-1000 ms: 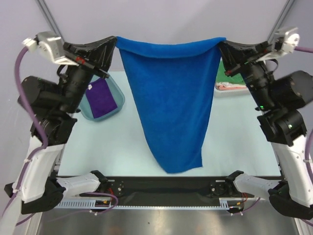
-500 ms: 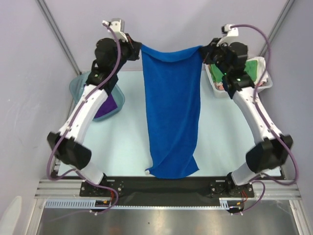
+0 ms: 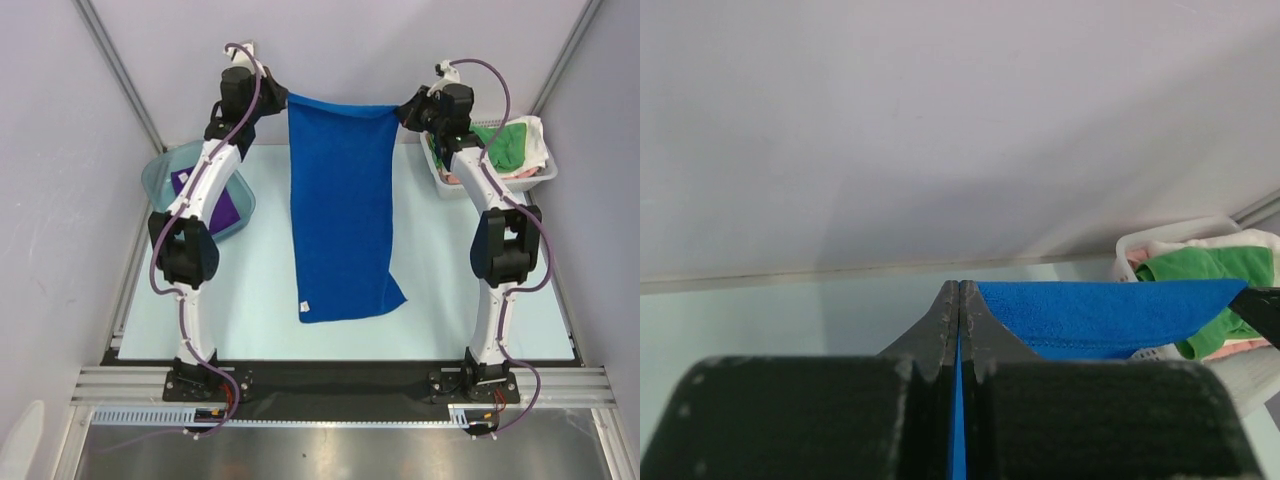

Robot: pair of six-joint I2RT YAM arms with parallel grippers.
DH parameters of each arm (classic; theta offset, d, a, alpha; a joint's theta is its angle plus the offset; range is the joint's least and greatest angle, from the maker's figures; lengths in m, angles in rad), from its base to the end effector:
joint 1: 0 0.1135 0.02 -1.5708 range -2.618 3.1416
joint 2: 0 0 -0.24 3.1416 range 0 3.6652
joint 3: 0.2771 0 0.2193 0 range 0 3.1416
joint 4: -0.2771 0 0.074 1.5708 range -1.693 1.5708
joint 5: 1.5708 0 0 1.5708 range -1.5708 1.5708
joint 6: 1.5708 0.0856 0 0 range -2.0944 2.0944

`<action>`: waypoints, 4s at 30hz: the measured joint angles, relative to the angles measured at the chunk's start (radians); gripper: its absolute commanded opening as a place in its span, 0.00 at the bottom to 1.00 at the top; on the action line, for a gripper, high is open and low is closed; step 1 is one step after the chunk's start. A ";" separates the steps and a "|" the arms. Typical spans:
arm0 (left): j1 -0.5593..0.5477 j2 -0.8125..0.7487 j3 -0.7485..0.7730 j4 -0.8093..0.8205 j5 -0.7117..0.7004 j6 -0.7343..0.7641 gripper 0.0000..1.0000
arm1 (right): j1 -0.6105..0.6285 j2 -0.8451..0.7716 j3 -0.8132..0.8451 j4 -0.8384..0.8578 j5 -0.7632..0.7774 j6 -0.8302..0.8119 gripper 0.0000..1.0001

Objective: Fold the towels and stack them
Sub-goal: Flatten out the crumpled towel, then fold the towel

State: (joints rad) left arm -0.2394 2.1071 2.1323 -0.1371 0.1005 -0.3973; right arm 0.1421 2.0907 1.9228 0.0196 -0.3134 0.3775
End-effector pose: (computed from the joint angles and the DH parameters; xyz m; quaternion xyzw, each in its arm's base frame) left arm 0.4936 -0.1293 0.3673 -0.0254 0.7449 -0.2439 0.6205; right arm 0.5021 0.0985 0.3227 -0.0133 0.7551 0.2799 0.5928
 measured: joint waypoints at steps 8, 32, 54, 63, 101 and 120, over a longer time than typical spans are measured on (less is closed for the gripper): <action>0.003 0.007 0.016 -0.012 0.017 -0.031 0.00 | -0.009 0.011 0.042 -0.011 -0.006 0.031 0.00; -0.013 0.064 -0.072 0.164 -0.149 -0.031 0.00 | -0.015 0.273 0.347 -0.048 -0.017 0.099 0.00; -0.063 -0.268 -0.724 0.200 -0.023 -0.157 0.00 | -0.032 -0.127 -0.303 -0.203 -0.100 0.160 0.00; -0.120 -0.415 -1.002 0.150 0.037 -0.209 0.00 | -0.033 -0.278 -0.645 -0.244 -0.142 0.200 0.00; -0.298 -1.003 -1.586 0.066 0.060 -0.340 0.00 | 0.012 -0.742 -1.104 -0.408 -0.095 0.165 0.00; -0.336 -1.175 -1.667 -0.005 0.053 -0.381 0.00 | 0.014 -0.852 -1.162 -0.452 -0.095 0.163 0.00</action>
State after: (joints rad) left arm -0.5755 0.9321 0.4652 -0.1417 0.1535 -0.7784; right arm 0.1562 1.2385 0.7609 -0.4320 -0.4080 0.5404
